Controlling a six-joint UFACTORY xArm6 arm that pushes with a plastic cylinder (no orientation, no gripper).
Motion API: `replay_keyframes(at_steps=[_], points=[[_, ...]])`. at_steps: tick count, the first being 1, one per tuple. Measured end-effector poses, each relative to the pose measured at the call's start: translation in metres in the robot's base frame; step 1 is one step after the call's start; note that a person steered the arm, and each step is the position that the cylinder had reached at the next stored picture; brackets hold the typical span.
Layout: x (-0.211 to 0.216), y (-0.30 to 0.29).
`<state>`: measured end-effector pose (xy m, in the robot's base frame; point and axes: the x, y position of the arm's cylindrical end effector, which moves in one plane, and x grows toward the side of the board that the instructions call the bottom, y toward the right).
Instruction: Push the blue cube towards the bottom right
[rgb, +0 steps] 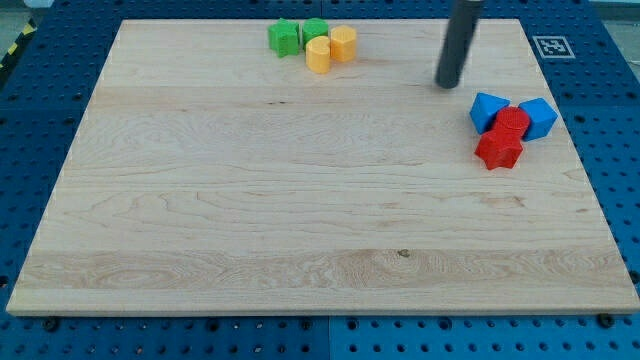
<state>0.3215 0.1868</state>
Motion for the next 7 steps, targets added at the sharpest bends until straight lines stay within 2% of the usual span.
replay_keyframes(at_steps=[1, 2, 4, 5, 6, 7], points=[[0.000, 0.055], [0.014, 0.071], [0.068, 0.063], [0.080, 0.093], [0.074, 0.132], [0.081, 0.137]])
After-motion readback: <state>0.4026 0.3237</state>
